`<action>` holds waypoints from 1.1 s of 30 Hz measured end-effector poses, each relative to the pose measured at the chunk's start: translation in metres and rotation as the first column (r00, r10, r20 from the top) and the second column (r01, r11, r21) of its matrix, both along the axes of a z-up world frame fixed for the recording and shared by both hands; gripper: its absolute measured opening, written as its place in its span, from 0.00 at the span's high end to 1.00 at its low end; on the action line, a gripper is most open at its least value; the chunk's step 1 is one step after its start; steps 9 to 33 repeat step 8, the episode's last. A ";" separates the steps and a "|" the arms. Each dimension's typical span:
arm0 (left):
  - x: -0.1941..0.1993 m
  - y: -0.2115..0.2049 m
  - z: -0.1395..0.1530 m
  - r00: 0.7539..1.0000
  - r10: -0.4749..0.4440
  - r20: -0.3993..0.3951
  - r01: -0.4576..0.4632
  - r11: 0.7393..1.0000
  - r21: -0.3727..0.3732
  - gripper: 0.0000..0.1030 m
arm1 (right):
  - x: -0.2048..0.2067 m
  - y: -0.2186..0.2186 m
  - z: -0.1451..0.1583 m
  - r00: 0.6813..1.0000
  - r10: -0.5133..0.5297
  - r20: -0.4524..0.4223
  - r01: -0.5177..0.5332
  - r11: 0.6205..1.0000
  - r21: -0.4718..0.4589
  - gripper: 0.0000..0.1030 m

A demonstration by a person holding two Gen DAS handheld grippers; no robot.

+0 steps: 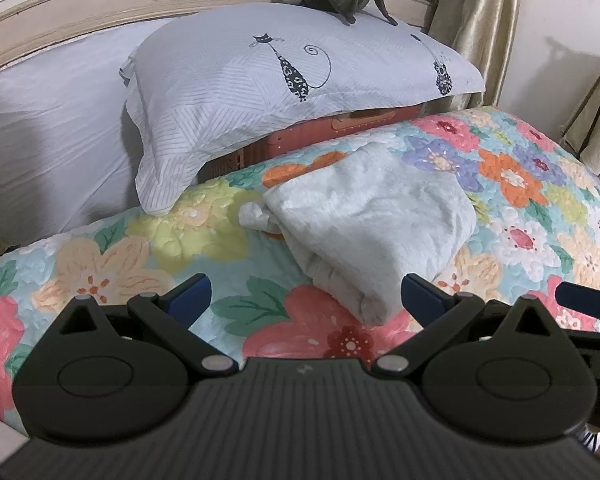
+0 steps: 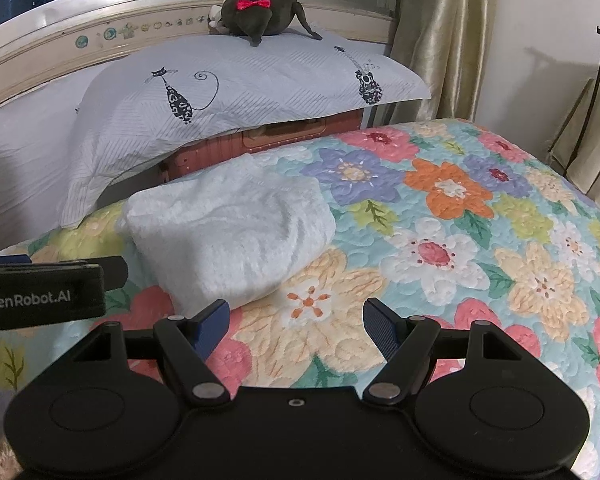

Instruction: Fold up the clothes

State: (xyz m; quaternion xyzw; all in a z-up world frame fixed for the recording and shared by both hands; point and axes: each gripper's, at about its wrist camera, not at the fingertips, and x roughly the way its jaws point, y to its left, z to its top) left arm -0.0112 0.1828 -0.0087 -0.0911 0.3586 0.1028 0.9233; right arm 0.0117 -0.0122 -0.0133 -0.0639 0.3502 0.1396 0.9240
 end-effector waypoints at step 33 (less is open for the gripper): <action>0.000 -0.006 0.001 1.000 -0.011 -0.008 0.012 0.999 0.036 0.00 | -0.002 0.000 -0.002 1.000 0.002 -0.007 -0.002 1.000 -0.001 0.25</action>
